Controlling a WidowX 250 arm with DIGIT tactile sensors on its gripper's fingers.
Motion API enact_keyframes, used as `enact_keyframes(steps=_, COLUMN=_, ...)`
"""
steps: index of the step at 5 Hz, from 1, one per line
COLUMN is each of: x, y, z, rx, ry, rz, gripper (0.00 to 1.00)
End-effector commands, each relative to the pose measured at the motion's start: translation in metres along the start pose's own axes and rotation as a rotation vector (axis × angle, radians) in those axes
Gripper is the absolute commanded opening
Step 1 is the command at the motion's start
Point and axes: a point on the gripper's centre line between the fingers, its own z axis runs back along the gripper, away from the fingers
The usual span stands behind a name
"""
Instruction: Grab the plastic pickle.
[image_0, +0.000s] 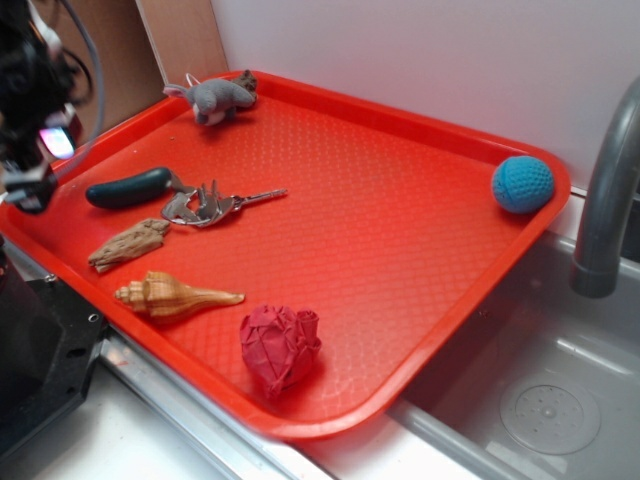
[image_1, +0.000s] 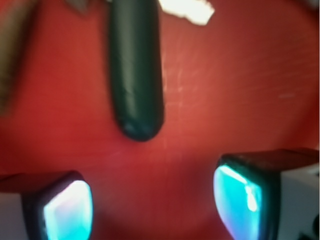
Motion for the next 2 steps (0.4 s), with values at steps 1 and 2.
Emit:
enact_keyframes(steps=1, x=0.061, y=0.020, z=0.046, rx=0.007, ry=-0.002, rz=0.237, gripper=1.00)
enact_keyframes(steps=2, x=0.064, y=0.021, z=0.027, rx=0.014, ry=0.052, rz=0.426, gripper=1.00)
